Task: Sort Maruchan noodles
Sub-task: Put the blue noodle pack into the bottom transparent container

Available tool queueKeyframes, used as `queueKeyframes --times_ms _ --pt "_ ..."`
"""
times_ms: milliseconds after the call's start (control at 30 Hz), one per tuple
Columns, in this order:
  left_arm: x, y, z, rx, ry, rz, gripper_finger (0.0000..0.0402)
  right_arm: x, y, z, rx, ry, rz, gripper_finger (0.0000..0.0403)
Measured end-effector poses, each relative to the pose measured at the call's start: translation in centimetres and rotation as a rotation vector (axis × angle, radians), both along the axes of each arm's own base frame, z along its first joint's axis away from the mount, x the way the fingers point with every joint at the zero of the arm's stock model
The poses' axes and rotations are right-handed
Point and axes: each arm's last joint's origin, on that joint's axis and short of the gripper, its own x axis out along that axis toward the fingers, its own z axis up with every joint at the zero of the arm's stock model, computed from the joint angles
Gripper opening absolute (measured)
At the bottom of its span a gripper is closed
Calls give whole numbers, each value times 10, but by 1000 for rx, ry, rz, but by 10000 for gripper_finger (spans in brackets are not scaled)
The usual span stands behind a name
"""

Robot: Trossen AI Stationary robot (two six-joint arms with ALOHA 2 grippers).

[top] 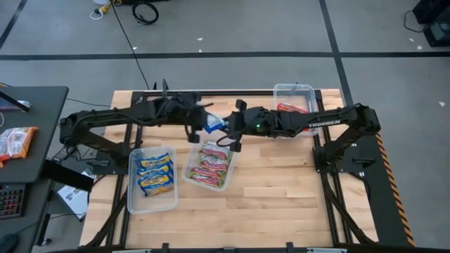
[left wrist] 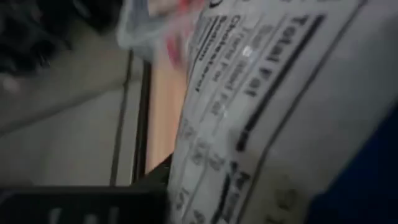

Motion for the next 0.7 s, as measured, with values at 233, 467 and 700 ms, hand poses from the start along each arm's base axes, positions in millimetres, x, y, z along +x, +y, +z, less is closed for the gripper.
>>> queueKeyframes --times_ms 233,467,700 --pt "-33 -33 33 -207 293 74 102 -15 10 19 -8 -44 16 219" --pt "-65 -86 37 -571 548 180 123 -19 16 20 15 -27 21 231" --pt "-89 -147 26 -749 708 307 101 -21 17 15 97 -2 -14 224"
